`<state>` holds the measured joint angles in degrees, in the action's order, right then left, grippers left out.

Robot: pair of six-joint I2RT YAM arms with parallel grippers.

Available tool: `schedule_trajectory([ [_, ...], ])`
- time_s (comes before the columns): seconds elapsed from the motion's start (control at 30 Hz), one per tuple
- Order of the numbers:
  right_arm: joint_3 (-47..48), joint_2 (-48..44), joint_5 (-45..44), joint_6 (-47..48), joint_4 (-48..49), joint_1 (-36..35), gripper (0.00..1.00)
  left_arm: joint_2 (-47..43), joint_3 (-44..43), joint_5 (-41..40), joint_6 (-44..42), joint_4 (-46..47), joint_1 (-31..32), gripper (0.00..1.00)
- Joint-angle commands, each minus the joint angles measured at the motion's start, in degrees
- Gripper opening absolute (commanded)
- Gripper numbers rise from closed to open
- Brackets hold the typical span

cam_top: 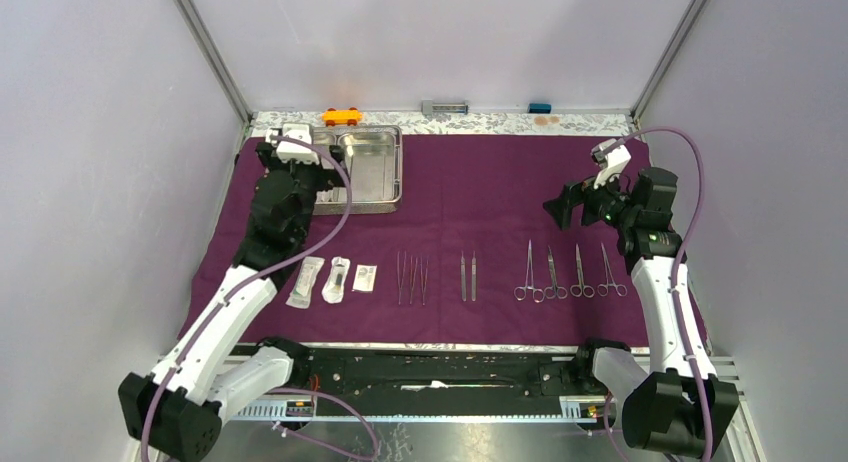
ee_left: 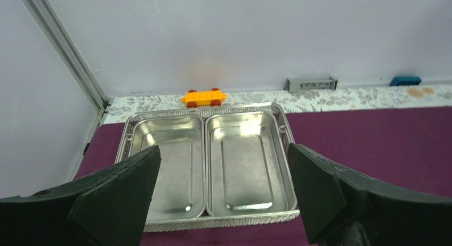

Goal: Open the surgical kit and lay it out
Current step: Reset both arms

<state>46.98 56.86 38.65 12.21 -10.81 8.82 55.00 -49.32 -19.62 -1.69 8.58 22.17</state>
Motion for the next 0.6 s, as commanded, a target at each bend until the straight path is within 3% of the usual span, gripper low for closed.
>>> schedule_trajectory([
  [0.0, 2.8, 0.3, 2.1, -0.9, 2.2, 0.3, 1.00, -4.6, 1.8, 8.3, -1.8, -4.8, -2.6, 0.99],
  [0.23, 2.9, -0.5, 4.0, -1.0, -0.4, 0.2, 1.00, -11.3, 3.6, 11.2, -1.5, -8.5, -3.8, 0.99],
  [0.57, 0.6, -0.8, 7.1, -1.2, 1.8, 0.2, 1.00, -13.8, 5.9, 9.8, 0.8, -6.9, -4.9, 0.99],
])
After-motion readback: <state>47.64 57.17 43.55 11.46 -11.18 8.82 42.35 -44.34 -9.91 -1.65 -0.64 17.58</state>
